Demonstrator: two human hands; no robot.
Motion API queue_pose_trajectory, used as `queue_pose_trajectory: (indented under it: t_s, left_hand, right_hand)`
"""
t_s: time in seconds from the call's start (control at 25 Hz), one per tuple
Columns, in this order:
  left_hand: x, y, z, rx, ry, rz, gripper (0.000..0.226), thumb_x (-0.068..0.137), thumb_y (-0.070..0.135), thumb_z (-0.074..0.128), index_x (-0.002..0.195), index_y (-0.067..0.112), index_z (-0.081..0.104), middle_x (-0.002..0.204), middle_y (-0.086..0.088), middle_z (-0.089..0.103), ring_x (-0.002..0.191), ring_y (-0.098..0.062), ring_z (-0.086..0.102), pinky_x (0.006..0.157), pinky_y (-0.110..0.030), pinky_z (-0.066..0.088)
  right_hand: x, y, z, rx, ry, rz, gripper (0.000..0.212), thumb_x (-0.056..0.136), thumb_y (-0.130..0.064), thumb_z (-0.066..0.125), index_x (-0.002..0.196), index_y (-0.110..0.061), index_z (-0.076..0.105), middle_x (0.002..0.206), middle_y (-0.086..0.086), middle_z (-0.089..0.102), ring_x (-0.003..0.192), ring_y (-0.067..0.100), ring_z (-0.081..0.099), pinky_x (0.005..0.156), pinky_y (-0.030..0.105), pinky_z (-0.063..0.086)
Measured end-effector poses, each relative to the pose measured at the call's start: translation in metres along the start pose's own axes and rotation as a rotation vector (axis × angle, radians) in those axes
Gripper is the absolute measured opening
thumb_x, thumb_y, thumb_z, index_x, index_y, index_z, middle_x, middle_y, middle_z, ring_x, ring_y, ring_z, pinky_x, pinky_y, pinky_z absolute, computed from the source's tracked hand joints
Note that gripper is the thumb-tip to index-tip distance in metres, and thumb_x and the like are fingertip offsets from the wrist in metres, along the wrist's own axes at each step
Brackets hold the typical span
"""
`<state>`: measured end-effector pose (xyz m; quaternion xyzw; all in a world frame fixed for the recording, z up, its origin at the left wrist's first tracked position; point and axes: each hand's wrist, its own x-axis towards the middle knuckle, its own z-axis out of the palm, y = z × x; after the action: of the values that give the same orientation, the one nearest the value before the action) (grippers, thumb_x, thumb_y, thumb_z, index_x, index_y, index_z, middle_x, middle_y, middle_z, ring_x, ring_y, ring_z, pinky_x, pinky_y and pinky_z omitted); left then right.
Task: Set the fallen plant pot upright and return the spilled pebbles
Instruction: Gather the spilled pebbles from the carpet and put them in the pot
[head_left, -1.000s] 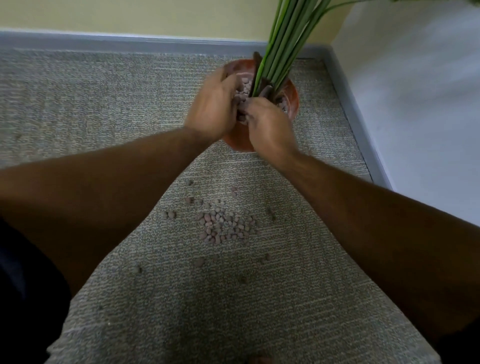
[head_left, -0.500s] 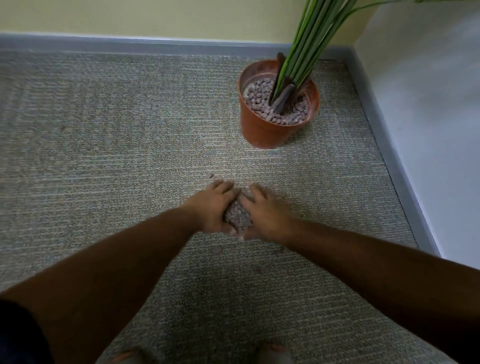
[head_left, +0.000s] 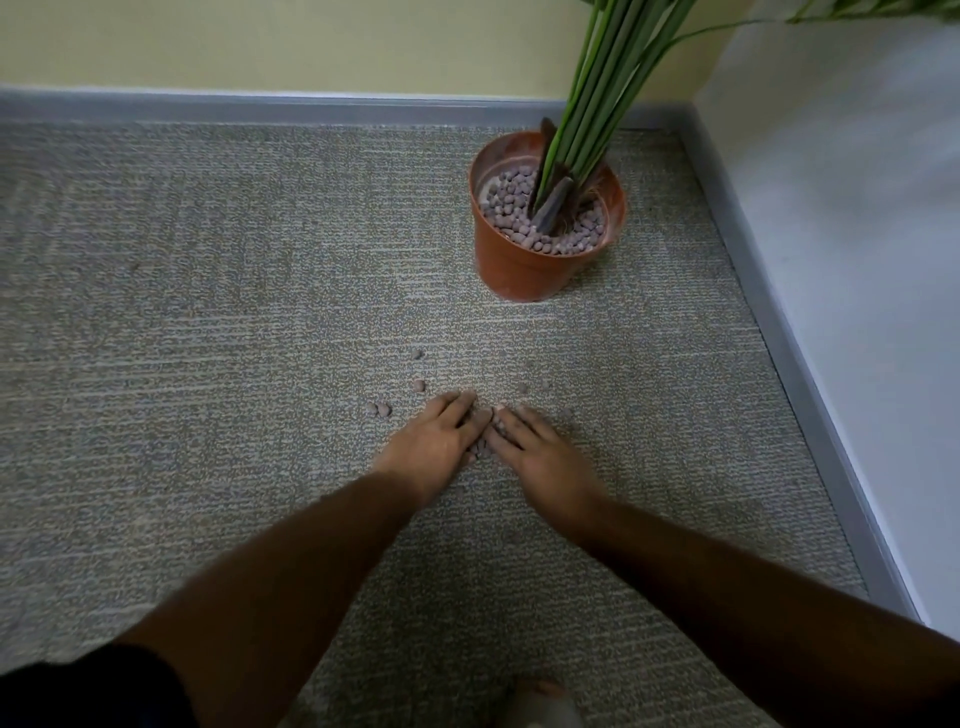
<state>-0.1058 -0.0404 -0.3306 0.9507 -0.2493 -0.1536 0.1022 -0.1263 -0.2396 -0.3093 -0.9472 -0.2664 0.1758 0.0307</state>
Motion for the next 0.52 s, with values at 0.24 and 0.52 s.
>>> queue_pose_trajectory:
  t_s: [0.24, 0.52]
  left_hand:
    - [-0.007, 0.004, -0.003, 0.006, 0.067, 0.026, 0.062, 0.097, 0.008, 0.062, 0.154, 0.015, 0.039, 0.155, -0.009, 0.041, 0.139, -0.026, 0.037, 0.111, -0.039, 0.047]
    - [-0.005, 0.011, -0.019, -0.042, 0.064, 0.006, 0.065, 0.084, 0.002, 0.074, 0.143, 0.014, 0.051, 0.136, -0.004, 0.053, 0.123, -0.022, 0.046, 0.103, -0.037, 0.050]
  right_hand:
    - [-0.005, 0.006, 0.001, 0.003, 0.100, -0.006, 0.056, 0.087, -0.002, 0.050, 0.144, -0.006, 0.050, 0.144, 0.018, 0.054, 0.131, 0.034, 0.052, 0.112, 0.038, 0.041]
    - [-0.003, -0.001, -0.008, 0.059, 0.135, 0.011, 0.046, 0.087, -0.009, 0.034, 0.125, -0.007, 0.059, 0.125, 0.014, 0.059, 0.116, 0.031, 0.054, 0.101, 0.039, 0.048]
